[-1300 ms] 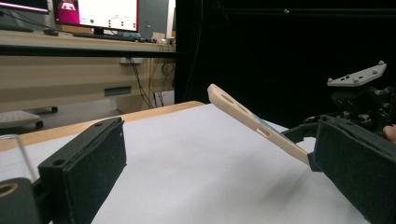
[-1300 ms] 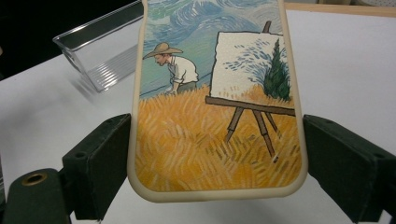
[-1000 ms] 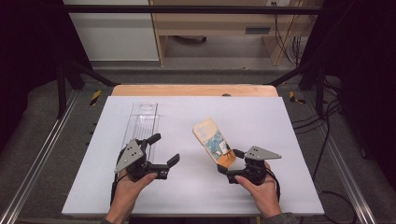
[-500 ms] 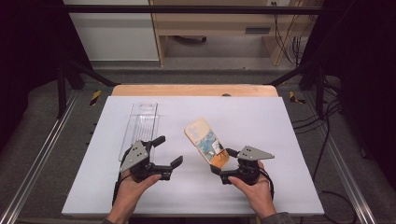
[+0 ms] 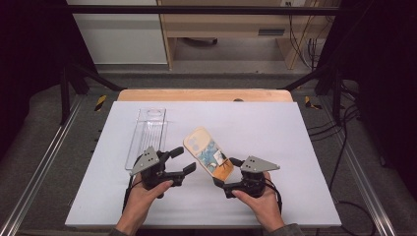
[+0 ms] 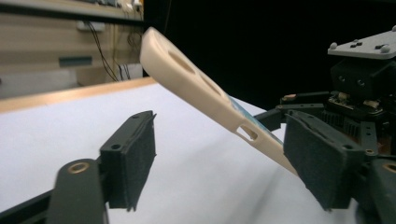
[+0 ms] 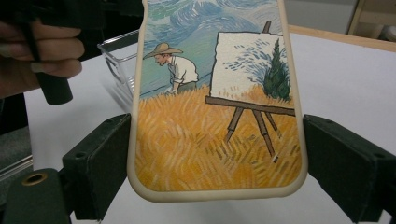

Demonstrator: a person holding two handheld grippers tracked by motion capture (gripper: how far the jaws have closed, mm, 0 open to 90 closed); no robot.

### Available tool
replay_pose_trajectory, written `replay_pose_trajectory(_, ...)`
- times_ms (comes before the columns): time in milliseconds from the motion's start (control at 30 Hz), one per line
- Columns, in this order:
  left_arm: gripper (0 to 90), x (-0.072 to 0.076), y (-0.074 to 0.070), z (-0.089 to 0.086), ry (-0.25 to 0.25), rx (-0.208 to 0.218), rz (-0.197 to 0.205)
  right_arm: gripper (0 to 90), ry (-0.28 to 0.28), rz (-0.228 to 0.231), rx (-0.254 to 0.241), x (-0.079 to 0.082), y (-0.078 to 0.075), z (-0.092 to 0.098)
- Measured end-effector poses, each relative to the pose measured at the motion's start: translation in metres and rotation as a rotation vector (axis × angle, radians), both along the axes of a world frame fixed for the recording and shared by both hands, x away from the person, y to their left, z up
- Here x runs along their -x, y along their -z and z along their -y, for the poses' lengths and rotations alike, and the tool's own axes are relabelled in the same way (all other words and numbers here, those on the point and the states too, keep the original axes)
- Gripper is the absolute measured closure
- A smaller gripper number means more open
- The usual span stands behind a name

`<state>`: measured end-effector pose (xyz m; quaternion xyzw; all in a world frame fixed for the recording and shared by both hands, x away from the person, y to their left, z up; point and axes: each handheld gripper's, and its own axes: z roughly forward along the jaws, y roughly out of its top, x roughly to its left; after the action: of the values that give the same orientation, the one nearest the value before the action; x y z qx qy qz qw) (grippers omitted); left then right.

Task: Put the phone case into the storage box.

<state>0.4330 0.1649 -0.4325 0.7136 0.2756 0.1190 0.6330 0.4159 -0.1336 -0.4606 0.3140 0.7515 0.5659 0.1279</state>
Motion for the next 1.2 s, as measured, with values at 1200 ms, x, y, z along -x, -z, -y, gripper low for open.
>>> replay_pose_trajectory(1200, 59.5, -0.024, -0.037, -0.004, 0.079, 0.054, -0.048, 11.4, -0.017, 0.003, -0.069, -0.01, -0.008, -0.009)
